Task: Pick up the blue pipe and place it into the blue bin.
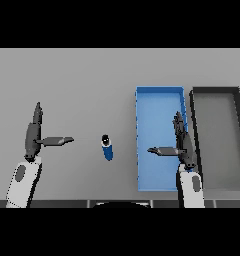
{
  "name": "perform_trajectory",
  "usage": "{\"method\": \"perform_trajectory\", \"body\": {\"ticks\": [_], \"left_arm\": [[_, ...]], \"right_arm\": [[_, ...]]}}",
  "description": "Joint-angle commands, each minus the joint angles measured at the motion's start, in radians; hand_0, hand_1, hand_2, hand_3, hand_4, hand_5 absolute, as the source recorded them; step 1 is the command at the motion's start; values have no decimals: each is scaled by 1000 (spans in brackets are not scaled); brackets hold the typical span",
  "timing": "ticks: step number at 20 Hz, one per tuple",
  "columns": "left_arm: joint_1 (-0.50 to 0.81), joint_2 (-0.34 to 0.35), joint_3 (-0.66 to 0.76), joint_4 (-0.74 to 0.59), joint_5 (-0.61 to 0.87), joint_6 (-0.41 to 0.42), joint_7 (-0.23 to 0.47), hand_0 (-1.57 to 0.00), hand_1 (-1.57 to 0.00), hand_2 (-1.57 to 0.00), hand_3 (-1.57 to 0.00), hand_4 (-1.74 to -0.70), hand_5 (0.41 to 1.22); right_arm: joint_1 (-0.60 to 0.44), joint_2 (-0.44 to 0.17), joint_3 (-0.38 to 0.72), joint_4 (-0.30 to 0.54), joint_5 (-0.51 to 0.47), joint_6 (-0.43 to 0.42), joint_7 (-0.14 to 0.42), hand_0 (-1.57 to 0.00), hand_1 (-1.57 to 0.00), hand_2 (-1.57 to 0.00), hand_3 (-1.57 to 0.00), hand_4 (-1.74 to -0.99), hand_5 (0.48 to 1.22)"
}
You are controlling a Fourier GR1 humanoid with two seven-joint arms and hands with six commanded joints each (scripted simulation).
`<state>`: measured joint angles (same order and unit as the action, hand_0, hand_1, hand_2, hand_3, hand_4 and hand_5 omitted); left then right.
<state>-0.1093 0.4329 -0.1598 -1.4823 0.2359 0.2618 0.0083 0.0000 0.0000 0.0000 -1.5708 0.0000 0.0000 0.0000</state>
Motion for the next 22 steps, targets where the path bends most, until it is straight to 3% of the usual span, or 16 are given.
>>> {"method": "perform_trajectory", "body": {"ticks": [1,6,7,8,9,16,19,22], "left_arm": [[-1,-2,-1,-1,-1,2,-4,1,1,1,1,-966,593],[-13,-16,-11,-1,-12,17,8,1,1,1,1,-966,593],[20,42,-43,-1,-27,-81,-63,1,1,1,1,-966,593],[44,90,-51,11,-33,-146,-110,1,1,1,1,-963,592],[47,119,-56,22,-35,-187,-128,1,1,1,1,-960,590],[72,180,-87,-33,-2,-321,-188,1,1,1,1,-976,584],[104,218,-137,-90,-9,-391,-166,1,1,1,1,-1026,549],[115,192,-218,-146,-25,-434,-109,1,1,1,1,-1095,510]], "right_arm": [[-1,-2,-2,1,-2,0,1,1,1,1,1,-1205,629],[1,-21,-19,1,-21,15,2,1,1,1,1,-1205,629],[33,-95,0,-33,48,29,-84,1,1,1,1,-1205,629],[65,-134,21,-63,92,40,-130,1,1,1,1,-1201,628],[76,-146,38,-75,128,35,-137,1,1,1,1,-1197,627],[105,-165,65,-115,156,51,-120,1,1,1,1,-1192,621],[93,-171,63,-117,159,49,-117,1,1,1,1,-1179,616],[95,-174,67,-131,156,57,-108,1,1,1,1,-1173,616]]}}
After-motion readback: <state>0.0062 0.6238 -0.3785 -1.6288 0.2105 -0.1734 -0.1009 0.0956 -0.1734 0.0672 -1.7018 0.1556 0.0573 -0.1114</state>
